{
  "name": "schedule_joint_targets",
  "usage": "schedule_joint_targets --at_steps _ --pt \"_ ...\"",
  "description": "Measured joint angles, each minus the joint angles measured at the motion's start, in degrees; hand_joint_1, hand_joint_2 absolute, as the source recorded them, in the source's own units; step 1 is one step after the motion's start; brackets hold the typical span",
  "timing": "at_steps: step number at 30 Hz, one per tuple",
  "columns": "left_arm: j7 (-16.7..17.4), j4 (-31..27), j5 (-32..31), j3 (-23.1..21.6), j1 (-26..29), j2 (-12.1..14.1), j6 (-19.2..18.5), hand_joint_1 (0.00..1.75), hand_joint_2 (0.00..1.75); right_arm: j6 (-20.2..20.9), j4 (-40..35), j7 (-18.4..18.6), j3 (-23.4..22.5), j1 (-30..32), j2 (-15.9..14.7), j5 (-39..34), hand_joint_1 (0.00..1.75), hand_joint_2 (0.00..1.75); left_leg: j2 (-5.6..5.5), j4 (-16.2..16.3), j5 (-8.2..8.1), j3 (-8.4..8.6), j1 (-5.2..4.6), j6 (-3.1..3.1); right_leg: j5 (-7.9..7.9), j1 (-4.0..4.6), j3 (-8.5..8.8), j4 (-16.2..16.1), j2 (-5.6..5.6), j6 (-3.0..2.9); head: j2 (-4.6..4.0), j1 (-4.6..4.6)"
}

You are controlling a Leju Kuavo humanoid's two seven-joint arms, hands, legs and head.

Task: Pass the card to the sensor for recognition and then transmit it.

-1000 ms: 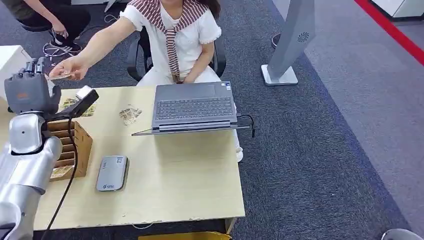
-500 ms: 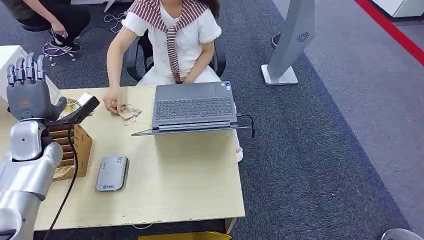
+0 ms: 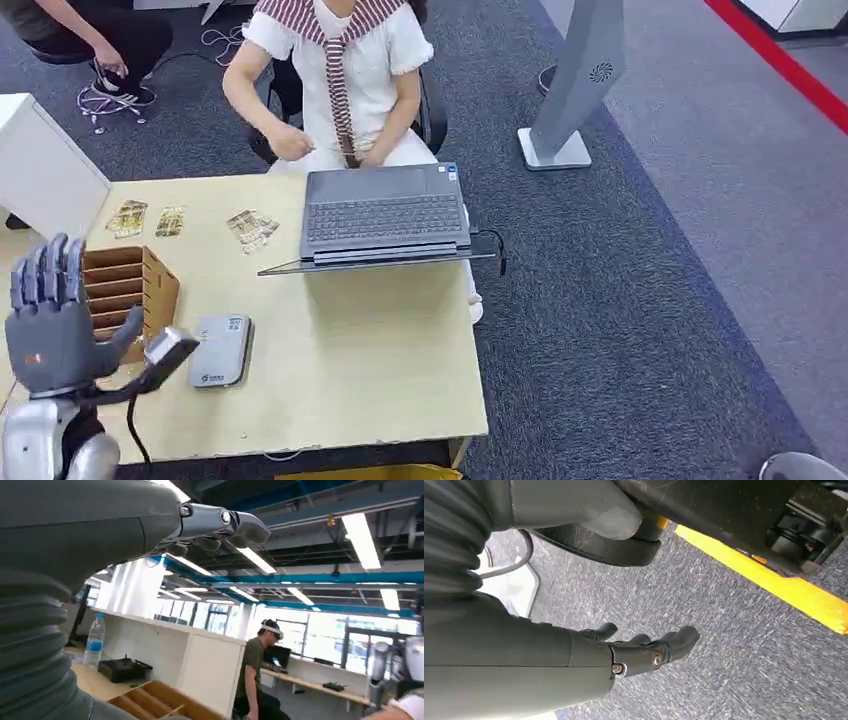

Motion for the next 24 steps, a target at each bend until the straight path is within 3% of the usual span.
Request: schedule_joint_targets --at_steps 1,4,9,19,24 --pt "-0.7 -3.4 0.7 0.9 4.7 -0.2 0.7 0.00 1.75 -0.1 0.0 0.0 -0.2 0.1 0.0 -0.2 0.00 1.75 -0.02 0.0 -0.04 0.00 0.00 0.06 -0.06 0.02 -0.01 0.0 -0.02 0.05 0.00 0.00" --pt "-1.4 -7.7 1.4 2.6 11.8 -0.5 0.9 0.00 1.75 -0.1 0.0 0.0 -0.7 0.1 0.0 -0.1 0.00 1.75 -0.27 0.0 -0.07 -0.07 0.02 0.10 -0.14 0.07 0.01 0.0 -0.20 0.08 0.00 0.02" --pt "-2.0 -12.7 1.5 5.0 18.0 -1.4 -1.8 0.00 1.75 -0.2 0.0 -0.3 -1.4 0.2 0.0 -0.2 0.00 1.75 -0.30 0.0 -0.10 -0.10 0.02 0.16 -0.15 0.05 0.07 0.0 -0.33 0.08 0.00 0.00" --pt "3.6 -11.2 1.8 8.8 19.5 -1.5 -18.3 0.00 1.75 -0.1 0.0 0.0 -2.2 0.2 0.0 0.0 0.00 1.75 -0.34 0.0 -0.08 -0.06 0.04 0.13 -0.12 0.07 0.11 0.0 -0.41 0.07 0.00 0.00" --pt "3.9 -8.9 2.0 10.6 18.7 -1.5 -19.9 0.00 1.75 -0.1 0.0 0.0 -2.5 0.2 0.0 0.0 0.00 1.75 -0.34 0.0 -0.07 -0.05 0.07 0.13 -0.12 0.10 0.11 0.0 -0.41 0.06 0.00 0.00"
